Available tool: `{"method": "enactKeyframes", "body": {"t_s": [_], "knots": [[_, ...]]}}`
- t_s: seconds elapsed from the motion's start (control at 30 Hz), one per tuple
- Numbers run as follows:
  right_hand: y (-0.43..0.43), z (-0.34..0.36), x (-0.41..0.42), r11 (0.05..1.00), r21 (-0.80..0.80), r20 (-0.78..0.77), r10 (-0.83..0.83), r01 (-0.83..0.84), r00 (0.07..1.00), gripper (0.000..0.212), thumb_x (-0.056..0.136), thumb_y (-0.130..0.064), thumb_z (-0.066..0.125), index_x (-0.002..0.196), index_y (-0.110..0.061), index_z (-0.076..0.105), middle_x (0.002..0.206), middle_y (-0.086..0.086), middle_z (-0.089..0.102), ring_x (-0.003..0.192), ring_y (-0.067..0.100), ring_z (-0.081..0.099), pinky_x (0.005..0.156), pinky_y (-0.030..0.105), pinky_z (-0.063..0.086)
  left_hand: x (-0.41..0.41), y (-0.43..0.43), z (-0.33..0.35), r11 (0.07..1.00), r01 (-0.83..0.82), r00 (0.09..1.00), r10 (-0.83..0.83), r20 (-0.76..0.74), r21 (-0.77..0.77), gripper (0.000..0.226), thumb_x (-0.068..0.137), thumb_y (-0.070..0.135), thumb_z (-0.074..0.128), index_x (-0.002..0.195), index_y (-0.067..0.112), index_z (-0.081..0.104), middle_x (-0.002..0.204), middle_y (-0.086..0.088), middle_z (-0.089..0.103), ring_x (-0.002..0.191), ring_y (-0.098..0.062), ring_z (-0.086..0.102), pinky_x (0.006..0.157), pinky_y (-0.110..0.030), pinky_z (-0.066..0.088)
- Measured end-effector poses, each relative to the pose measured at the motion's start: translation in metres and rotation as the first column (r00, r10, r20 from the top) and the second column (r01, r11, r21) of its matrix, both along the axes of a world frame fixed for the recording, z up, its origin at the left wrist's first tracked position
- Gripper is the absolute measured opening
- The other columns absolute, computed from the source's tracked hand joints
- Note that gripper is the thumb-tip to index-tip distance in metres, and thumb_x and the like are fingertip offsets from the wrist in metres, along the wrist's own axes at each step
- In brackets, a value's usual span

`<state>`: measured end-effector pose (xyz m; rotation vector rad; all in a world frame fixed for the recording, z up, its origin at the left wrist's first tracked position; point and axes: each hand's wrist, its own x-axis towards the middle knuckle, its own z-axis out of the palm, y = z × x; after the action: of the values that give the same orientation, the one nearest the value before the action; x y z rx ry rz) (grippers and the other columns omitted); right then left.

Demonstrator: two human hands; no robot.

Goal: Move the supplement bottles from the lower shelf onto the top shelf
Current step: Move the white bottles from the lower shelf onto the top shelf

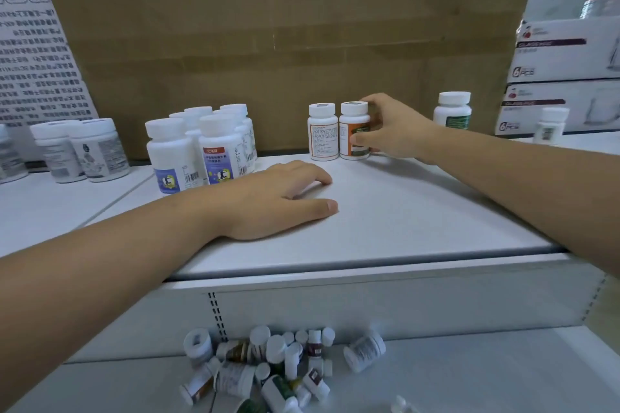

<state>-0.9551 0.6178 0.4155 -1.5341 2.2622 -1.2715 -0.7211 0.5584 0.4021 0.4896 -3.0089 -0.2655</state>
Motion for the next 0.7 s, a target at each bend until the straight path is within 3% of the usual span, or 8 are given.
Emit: {"method": "enactKeyframes", "body": {"t_s": [0.1, 0.2, 0.27, 0.3, 0.37, 0.5, 0.6, 0.7], "knots": [[0.004, 0.004, 0.004, 0.997, 0.067, -0.071, -0.030, 0.035, 0.997, 0.071, 0.080, -0.025, 0.075, 0.138, -0.016, 0.035, 0.124, 0.000, 0.059, 0.107, 0.018, 0.060, 0.088, 0.030, 0.050, 0.001, 0.007, 0.003, 0.999, -0.013, 1.000, 0.013, 0.000, -0.036, 0.053, 0.094, 0.058, 0.038, 0.141, 0.033, 0.039, 0.145, 0.018, 0.039, 0.123, 0.002, 0.037, 0.104, -0.020, 0.027], [0.017, 0.017, 0.017, 0.956, 0.237, -0.237, -0.114, 0.171, 0.965, 0.080, 0.084, -0.041, 0.069, 0.140, -0.004, 0.025, 0.117, 0.007, 0.056, 0.096, 0.022, 0.053, 0.072, 0.030, 0.042, 0.004, 0.016, 0.011, 0.987, -0.066, 0.997, 0.069, 0.015, -0.149, 0.054, 0.092, 0.060, 0.037, 0.137, 0.032, 0.044, 0.140, 0.013, 0.046, 0.123, -0.006, 0.045, 0.107, -0.029, 0.034], [0.033, 0.028, 0.031, 0.902, 0.345, -0.382, -0.118, 0.260, 0.917, 0.062, 0.084, -0.047, 0.064, 0.123, -0.005, 0.039, 0.101, 0.008, 0.054, 0.083, 0.024, 0.049, 0.065, 0.030, 0.036, 0.010, 0.023, 0.017, 0.963, -0.135, 0.989, 0.144, 0.022, -0.234, 0.055, 0.090, 0.065, 0.036, 0.135, 0.034, 0.045, 0.136, 0.012, 0.049, 0.116, -0.011, 0.050, 0.101, -0.032, 0.040], [0.042, 0.034, 0.040, 0.887, 0.375, -0.438, -0.087, 0.270, 0.895, 0.049, 0.082, -0.048, 0.063, 0.103, -0.007, 0.046, 0.094, 0.008, 0.055, 0.076, 0.024, 0.049, 0.065, 0.030, 0.036, 0.015, 0.025, 0.020, 0.953, -0.169, 0.983, 0.181, 0.024, -0.253, 0.055, 0.090, 0.065, 0.038, 0.135, 0.035, 0.045, 0.133, 0.014, 0.050, 0.112, -0.011, 0.051, 0.097, -0.031, 0.041], [0.062, 0.039, 0.056, 0.873, 0.415, -0.491, -0.022, 0.256, 0.871, 0.040, 0.077, -0.049, 0.057, 0.086, -0.009, 0.057, 0.090, 0.011, 0.062, 0.072, 0.026, 0.054, 0.067, 0.033, 0.041, 0.031, 0.028, 0.025, 0.940, -0.206, 0.976, 0.218, 0.014, -0.274, 0.054, 0.087, 0.067, 0.042, 0.133, 0.037, 0.046, 0.130, 0.016, 0.051, 0.111, -0.010, 0.052, 0.094, -0.031, 0.043], [0.114, 0.028, 0.092, 0.918, 0.349, -0.449, -0.011, 0.187, 0.893, 0.035, 0.090, -0.038, 0.056, 0.114, -0.013, 0.063, 0.118, 0.006, 0.063, 0.107, 0.027, 0.059, 0.094, 0.037, 0.048, 0.079, 0.028, 0.029, 0.923, -0.257, 0.966, 0.247, -0.071, -0.286, 0.053, 0.083, 0.067, 0.044, 0.127, 0.039, 0.051, 0.124, 0.014, 0.057, 0.110, -0.011, 0.054, 0.096, -0.035, 0.045], [0.150, 0.003, 0.125, 0.962, 0.214, -0.370, -0.080, 0.168, 0.926, 0.036, 0.091, -0.040, 0.057, 0.123, -0.025, 0.058, 0.129, -0.002, 0.058, 0.115, 0.019, 0.055, 0.090, 0.030, 0.042, 0.123, 0.030, 0.023, 0.929, -0.267, 0.958, 0.227, -0.175, -0.257, 0.045, 0.086, 0.058, 0.049, 0.124, 0.034, 0.055, 0.122, 0.011, 0.060, 0.109, -0.012, 0.054, 0.092, -0.033, 0.044], [0.175, -0.023, 0.162, 0.969, 0.066, -0.396, -0.193, 0.238, 0.898, 0.037, 0.090, -0.040, 0.056, 0.125, -0.027, 0.058, 0.133, -0.001, 0.055, 0.120, 0.019, 0.051, 0.095, 0.034, 0.040, 0.169, 0.034, 0.007, 0.933, -0.259, 0.943, 0.188, -0.275, -0.249, 0.047, 0.087, 0.058, 0.050, 0.126, 0.033, 0.055, 0.125, 0.012, 0.058, 0.113, -0.009, 0.052, 0.091, -0.031, 0.042]]}}
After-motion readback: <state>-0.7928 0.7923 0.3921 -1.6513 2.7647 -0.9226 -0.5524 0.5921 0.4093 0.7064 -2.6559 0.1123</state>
